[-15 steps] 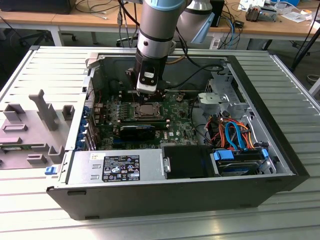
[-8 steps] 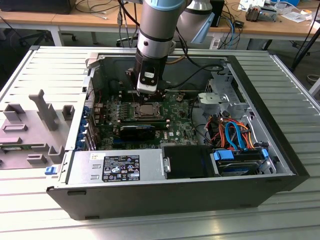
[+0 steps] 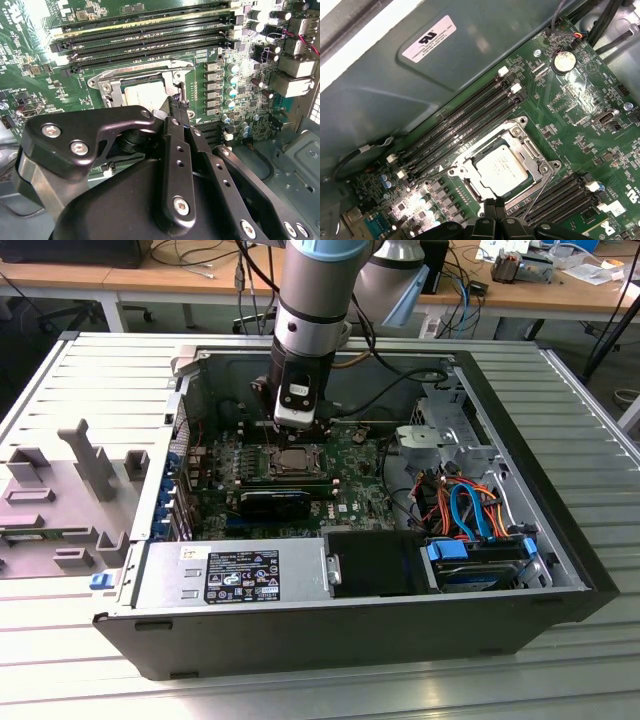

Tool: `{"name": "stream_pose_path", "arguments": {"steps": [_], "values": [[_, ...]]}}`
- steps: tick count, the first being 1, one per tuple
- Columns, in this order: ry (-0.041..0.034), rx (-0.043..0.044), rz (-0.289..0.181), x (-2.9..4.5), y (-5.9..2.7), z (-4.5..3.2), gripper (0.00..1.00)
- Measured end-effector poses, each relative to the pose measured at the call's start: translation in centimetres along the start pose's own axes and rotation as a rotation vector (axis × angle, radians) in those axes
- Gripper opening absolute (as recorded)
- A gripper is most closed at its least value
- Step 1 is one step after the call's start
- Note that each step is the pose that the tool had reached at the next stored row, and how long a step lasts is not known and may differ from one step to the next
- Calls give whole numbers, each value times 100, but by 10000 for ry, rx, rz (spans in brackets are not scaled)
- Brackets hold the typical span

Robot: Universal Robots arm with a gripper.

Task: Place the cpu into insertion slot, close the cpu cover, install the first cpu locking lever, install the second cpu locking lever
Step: 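Install the first cpu locking lever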

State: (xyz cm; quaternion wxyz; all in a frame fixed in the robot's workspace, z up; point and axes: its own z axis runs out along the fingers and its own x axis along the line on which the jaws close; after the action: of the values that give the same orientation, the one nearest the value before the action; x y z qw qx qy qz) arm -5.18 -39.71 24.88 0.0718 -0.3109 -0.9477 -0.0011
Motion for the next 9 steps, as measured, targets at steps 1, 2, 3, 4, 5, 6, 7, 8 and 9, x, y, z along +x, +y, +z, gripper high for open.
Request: {"name": "stream_pose_path", "arguments": {"steps": [1, 2, 3, 4, 5, 6, 7, 8, 9], "values": [[0, 2, -8, 0, 0, 0, 11], [0, 2, -13, 0, 0, 0, 11], [0, 4, -22, 0, 0, 0, 11], [-1, 4, -29, 0, 0, 0, 11], [-1, 5, -35, 0, 0, 0, 11], [-1, 6, -41, 0, 0, 0, 11], [-1, 7, -49, 0, 0, 0, 11], [-2, 8, -55, 0, 0, 0, 11], [-2, 9, -60, 0, 0, 0, 11]]}}
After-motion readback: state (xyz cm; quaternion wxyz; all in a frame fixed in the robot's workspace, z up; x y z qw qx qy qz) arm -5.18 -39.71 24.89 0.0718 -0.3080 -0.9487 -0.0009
